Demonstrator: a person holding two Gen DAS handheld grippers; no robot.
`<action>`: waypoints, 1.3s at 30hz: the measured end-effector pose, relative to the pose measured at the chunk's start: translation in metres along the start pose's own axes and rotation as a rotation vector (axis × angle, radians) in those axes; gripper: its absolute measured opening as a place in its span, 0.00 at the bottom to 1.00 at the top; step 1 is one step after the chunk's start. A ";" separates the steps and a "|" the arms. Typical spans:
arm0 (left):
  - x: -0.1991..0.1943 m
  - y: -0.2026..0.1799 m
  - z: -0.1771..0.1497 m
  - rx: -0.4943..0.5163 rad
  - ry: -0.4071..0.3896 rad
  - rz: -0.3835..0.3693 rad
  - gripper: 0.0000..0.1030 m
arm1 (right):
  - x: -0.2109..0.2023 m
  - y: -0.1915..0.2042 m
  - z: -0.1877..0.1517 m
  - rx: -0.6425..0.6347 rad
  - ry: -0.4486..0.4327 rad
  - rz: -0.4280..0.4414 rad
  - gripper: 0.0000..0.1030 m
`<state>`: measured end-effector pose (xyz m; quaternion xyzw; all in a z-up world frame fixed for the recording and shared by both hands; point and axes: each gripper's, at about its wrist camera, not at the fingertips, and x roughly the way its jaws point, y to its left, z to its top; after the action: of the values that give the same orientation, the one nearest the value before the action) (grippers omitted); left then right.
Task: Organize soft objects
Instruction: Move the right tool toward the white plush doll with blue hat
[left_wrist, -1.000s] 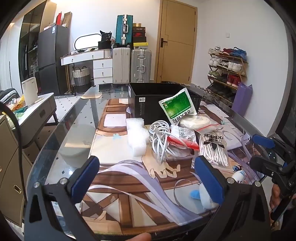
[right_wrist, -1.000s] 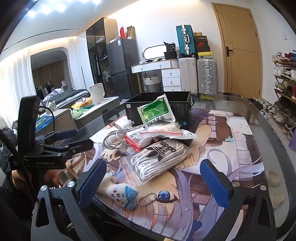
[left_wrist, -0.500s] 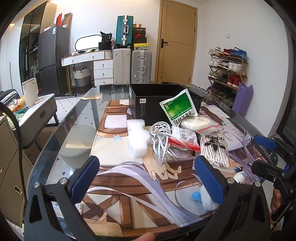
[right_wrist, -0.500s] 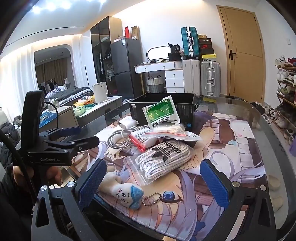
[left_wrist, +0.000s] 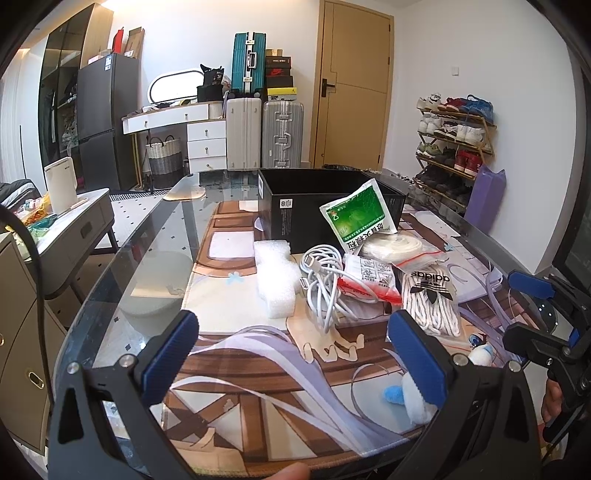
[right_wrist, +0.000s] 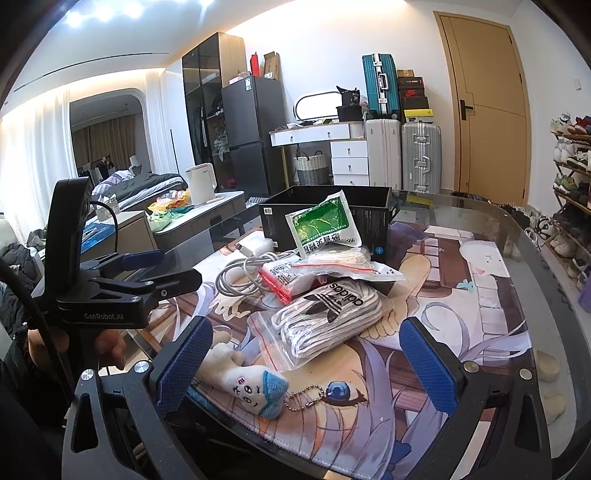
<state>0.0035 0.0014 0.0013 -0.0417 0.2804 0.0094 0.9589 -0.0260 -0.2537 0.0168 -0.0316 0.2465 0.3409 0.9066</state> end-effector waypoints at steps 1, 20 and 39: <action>0.000 0.000 0.000 0.000 -0.001 0.001 1.00 | 0.000 0.000 0.000 0.000 0.001 0.000 1.00; 0.002 -0.006 -0.002 0.019 -0.004 -0.014 1.00 | 0.006 0.006 -0.002 -0.003 0.031 -0.005 1.00; 0.001 -0.002 0.000 0.017 -0.011 -0.019 1.00 | 0.016 0.014 -0.004 -0.005 0.079 0.014 1.00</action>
<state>0.0040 -0.0003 0.0008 -0.0361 0.2748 -0.0018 0.9608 -0.0265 -0.2343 0.0074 -0.0455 0.2817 0.3465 0.8936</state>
